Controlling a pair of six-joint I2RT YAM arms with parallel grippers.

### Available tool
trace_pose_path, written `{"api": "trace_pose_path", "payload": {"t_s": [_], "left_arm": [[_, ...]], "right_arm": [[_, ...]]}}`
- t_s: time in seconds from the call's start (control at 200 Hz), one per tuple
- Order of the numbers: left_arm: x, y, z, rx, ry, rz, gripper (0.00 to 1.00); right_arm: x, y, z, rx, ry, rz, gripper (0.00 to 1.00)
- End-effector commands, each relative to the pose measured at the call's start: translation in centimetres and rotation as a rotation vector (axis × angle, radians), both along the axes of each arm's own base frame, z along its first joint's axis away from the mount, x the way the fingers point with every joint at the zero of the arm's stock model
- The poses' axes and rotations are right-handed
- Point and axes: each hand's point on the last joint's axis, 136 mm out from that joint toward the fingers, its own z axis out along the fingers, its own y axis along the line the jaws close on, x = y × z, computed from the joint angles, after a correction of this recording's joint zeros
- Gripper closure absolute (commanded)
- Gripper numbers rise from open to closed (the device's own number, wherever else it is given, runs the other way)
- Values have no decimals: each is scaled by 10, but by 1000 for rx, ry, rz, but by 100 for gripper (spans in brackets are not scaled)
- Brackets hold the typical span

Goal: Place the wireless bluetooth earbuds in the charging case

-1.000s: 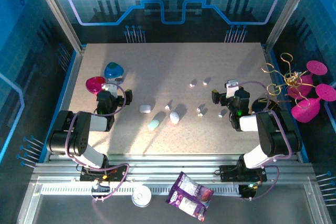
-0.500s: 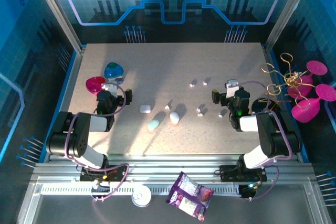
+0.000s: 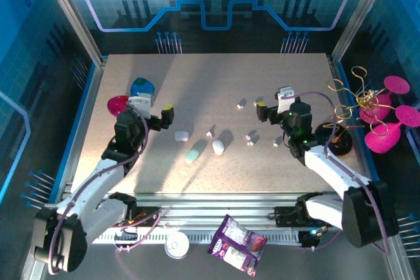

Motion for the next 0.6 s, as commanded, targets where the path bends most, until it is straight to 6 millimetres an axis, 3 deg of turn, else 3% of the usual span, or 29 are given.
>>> {"api": "trace_pose_path", "payload": {"t_s": [0.0,0.2,0.345,0.595], "left_arm": [[-26,-20,-9,-4,155,-89,1],[-54,-49,-8,-50,262,-231,1],[-63,-60,-4,-88,272,-277,1],[-67,-64,-5,-131,289,-290,1]], "right_arm": [[-29,32,-15,-45,116,68,0],[-82,99,-19,-91,135,229,0],[-107,132,-34,-82,188,280,0],[-114,159,-81,-90,319,266,0]]}}
